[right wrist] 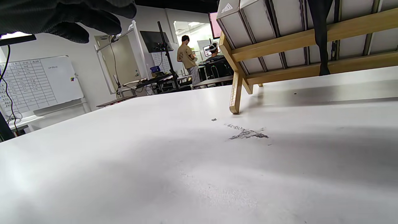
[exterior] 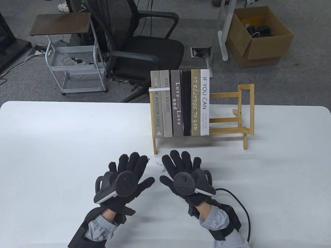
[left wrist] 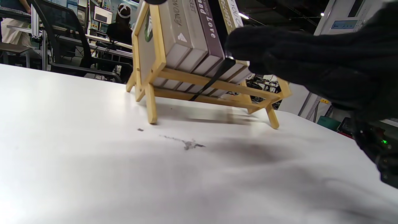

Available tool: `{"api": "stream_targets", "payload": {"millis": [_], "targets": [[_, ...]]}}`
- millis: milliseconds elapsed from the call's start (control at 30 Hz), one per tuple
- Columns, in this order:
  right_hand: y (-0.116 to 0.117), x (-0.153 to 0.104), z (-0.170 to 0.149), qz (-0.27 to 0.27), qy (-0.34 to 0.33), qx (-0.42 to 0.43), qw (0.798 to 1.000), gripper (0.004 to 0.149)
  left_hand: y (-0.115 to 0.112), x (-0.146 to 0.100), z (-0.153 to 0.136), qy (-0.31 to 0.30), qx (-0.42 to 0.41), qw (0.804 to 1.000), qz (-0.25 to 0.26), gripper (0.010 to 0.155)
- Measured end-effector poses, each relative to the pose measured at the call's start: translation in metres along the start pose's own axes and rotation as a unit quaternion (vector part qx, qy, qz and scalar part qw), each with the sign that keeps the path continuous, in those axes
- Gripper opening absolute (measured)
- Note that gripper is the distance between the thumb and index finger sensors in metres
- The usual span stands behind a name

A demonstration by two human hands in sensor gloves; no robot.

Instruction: Push a thick book into a tightly packed book rack slot

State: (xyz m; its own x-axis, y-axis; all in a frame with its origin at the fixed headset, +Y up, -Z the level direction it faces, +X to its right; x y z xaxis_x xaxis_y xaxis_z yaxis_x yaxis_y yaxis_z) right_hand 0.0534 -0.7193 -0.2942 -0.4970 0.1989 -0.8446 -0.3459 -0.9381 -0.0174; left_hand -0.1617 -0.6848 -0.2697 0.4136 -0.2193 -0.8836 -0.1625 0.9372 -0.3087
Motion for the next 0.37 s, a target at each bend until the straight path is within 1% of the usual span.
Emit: {"api": "stream_targets", "payload": {"millis": [367], "targets": [[0.0023,-0.0035,0.0006,0.009,0.007,-0.006,1.0,0.074,0.0003,-0.0013,-0.0003,-0.005,-0.002,1.0,0.006,0.079]]}}
Point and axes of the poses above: the tracker on the back of each hand, its own z axis roughly to the thumb side, its own x axis roughly from the wrist to the fingertips, y = z × x, the point moved 1 cm from there along x, roughly from the wrist to the fingertips, and after that the axes turned 10 degrees about -z, right-handed, at the moved point
